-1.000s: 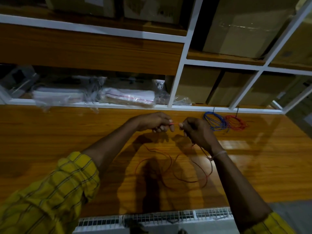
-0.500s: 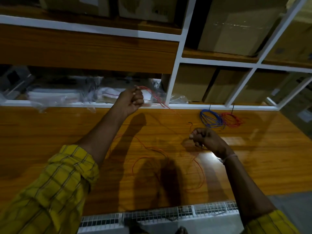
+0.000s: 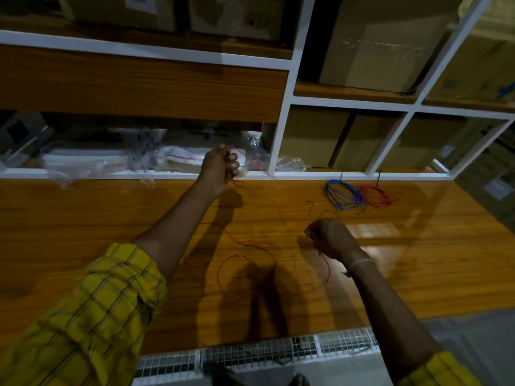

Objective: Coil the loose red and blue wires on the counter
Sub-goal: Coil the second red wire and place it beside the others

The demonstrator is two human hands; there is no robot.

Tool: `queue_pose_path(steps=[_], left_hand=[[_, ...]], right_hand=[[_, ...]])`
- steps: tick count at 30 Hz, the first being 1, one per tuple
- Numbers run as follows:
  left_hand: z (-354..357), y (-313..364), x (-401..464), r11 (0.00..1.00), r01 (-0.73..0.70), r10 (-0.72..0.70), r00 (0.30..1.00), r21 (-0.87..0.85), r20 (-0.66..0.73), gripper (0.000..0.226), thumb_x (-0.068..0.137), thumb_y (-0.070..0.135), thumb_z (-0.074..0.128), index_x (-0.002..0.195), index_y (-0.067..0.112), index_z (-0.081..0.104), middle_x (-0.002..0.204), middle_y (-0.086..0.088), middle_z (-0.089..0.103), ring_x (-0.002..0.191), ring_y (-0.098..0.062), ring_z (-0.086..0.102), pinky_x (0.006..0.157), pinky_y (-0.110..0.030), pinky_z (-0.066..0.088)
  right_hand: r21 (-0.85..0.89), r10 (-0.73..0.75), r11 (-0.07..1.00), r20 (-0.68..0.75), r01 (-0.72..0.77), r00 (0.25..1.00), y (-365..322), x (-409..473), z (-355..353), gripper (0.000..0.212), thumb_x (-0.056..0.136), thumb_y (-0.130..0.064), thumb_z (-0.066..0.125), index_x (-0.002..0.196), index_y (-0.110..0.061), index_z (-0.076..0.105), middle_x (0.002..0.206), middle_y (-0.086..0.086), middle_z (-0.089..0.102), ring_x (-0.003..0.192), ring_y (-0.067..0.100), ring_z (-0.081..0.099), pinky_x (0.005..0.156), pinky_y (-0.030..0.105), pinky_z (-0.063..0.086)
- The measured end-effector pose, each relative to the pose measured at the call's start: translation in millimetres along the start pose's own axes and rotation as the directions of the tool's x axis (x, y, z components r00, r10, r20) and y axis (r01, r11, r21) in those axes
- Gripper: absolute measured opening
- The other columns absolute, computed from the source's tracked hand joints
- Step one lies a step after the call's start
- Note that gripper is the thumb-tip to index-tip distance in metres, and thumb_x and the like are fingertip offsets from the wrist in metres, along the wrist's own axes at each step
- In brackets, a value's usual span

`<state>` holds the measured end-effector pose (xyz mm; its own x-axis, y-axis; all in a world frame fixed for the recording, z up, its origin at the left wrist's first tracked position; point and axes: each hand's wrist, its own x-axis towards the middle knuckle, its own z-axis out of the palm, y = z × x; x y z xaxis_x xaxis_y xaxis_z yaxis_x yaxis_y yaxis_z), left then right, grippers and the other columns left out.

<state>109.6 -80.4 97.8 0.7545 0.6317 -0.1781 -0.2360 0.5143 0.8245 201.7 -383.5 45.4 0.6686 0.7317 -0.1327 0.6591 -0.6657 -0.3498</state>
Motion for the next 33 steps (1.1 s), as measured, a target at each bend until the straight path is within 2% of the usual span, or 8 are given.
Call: queue_pose_path(steps=[3, 7, 9, 13, 19, 24, 29, 33], left_hand=[[16.4, -11.5, -16.7, 0.930, -0.125, 0.054, 0.977, 0.347, 0.206, 0.029, 0.113, 0.029, 0.034, 0.102, 0.012, 0.054, 0.081, -0.010, 0.073, 0.072, -0.024, 0.072, 0.062, -0.029, 0.057], [37.1, -27.2, -37.8, 0.780, -0.250, -0.081, 0.869, 0.574, 0.489, 0.036, 0.114, 0.029, 0.029, 0.119, -0.003, 0.046, 0.099, -0.017, 0.078, 0.093, -0.032, 0.077, 0.075, -0.034, 0.061], [42.7, -33.7, -44.3, 0.716, -0.298, -0.149, 0.818, 0.631, 0.556, 0.037, 0.113, 0.029, 0.031, 0.120, -0.006, 0.043, 0.101, -0.019, 0.077, 0.094, -0.032, 0.077, 0.082, -0.042, 0.062], [42.8, -44.2, -47.5, 0.611, -0.316, -0.239, 0.801, 0.726, 0.549, 0.031, 0.112, 0.030, 0.039, 0.103, 0.005, 0.055, 0.092, -0.017, 0.076, 0.082, -0.031, 0.075, 0.079, -0.047, 0.059], [48.9, -39.1, -58.3, 0.503, -0.308, -0.356, 0.778, 0.807, 0.519, 0.026, 0.111, 0.025, 0.044, 0.101, 0.008, 0.060, 0.071, 0.008, 0.058, 0.053, 0.000, 0.046, 0.049, -0.017, 0.034], [31.6, -25.7, -51.4, 0.429, -0.355, -0.415, 0.739, 0.831, 0.530, 0.040, 0.107, 0.040, 0.050, 0.101, 0.007, 0.073, 0.073, 0.005, 0.053, 0.059, -0.004, 0.044, 0.053, -0.019, 0.037], [27.5, -21.7, -47.7, 0.491, -0.321, -0.373, 0.763, 0.810, 0.528, 0.036, 0.106, 0.042, 0.050, 0.092, 0.012, 0.066, 0.072, 0.003, 0.050, 0.060, -0.008, 0.040, 0.055, -0.024, 0.034], [28.8, -17.9, -46.1, 0.781, 0.056, -0.490, 0.673, 0.623, 0.554, 0.031, 0.111, 0.032, 0.041, 0.086, 0.017, 0.052, 0.065, 0.007, 0.033, 0.051, -0.007, 0.023, 0.045, -0.022, 0.018]], right_hand=[[-0.179, 0.000, 0.983, 0.246, 0.046, 0.969, -32.3, -1.5, -7.2, 0.025, 0.102, -0.015, 0.055, 0.113, -0.009, 0.077, 0.111, 0.014, 0.076, 0.102, 0.034, 0.072, 0.083, 0.040, 0.055], [0.028, -0.098, 0.995, 0.310, 0.094, 0.946, -61.4, -5.5, -30.5, 0.023, 0.101, -0.016, 0.059, 0.111, -0.015, 0.079, 0.098, -0.003, 0.071, 0.079, 0.007, 0.064, 0.055, 0.010, 0.042], [0.094, -0.115, 0.991, 0.258, 0.094, 0.959, -66.2, -5.1, -45.6, 0.024, 0.102, -0.017, 0.057, 0.111, -0.018, 0.079, 0.096, -0.007, 0.070, 0.073, 0.000, 0.057, 0.052, 0.009, 0.038], [0.250, -0.123, 0.961, 0.005, 0.117, 0.992, -57.7, -6.7, -64.6, 0.024, 0.101, -0.014, 0.058, 0.091, -0.017, 0.080, 0.071, 0.001, 0.072, 0.056, 0.012, 0.061, 0.051, 0.021, 0.045], [0.466, -0.071, 0.881, -0.052, 0.087, 0.996, -42.0, -11.6, -79.0, 0.024, 0.098, -0.009, 0.063, 0.078, 0.000, 0.073, 0.072, 0.005, 0.074, 0.074, -0.007, 0.069, 0.064, 0.022, 0.052], [0.613, -0.091, 0.787, -0.002, 0.073, 0.996, -11.5, -19.0, -85.6, 0.056, 0.099, -0.051, 0.059, 0.080, 0.000, 0.072, 0.059, 0.008, 0.050, 0.054, 0.013, 0.045, 0.052, 0.022, 0.035], [0.784, -0.169, 0.602, -0.062, 0.153, 0.984, 15.3, -14.1, -76.5, 0.039, 0.104, -0.035, 0.055, 0.088, -0.001, 0.067, 0.067, 0.011, 0.028, 0.058, 0.025, 0.018, 0.056, 0.041, 0.015], [0.700, 0.036, 0.701, -0.224, 0.135, 0.974, 32.3, -1.9, -66.6, 0.035, 0.104, -0.040, 0.055, 0.084, -0.015, 0.069, 0.069, 0.010, 0.045, 0.059, 0.019, 0.038, 0.053, 0.032, 0.031]])
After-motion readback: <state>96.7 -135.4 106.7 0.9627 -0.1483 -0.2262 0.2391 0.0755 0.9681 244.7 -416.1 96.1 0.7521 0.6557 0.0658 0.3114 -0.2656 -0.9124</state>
